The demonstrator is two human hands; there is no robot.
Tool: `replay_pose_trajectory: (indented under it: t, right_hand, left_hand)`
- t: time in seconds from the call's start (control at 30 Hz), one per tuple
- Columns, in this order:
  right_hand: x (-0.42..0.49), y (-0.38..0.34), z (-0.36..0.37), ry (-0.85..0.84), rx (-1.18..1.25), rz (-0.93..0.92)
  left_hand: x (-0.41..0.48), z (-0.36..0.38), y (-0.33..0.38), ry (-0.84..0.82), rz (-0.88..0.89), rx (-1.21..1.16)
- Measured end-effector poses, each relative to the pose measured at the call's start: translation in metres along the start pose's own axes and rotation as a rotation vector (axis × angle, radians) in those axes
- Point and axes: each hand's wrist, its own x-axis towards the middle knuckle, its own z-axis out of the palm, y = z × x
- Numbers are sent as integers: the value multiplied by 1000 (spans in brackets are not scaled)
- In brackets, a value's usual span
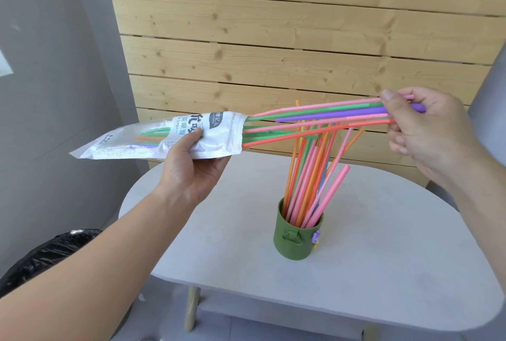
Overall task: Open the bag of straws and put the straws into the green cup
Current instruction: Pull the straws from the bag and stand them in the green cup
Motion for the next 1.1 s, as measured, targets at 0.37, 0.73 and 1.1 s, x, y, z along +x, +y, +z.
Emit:
replay_pose_trajectory:
  t: [0.37, 0.73, 1.1]
  right_hand:
    - [5, -4, -48, 30, -18, -62]
    - [0, -6, -97, -119, -144, -65]
    - [-8, 0, -84, -215, -436, -88]
  left_hand:
    - [7, -7, 13, 16, 50, -16]
    - [10, -11, 15, 43, 84, -10]
    - [10, -8, 9, -3, 76, 14]
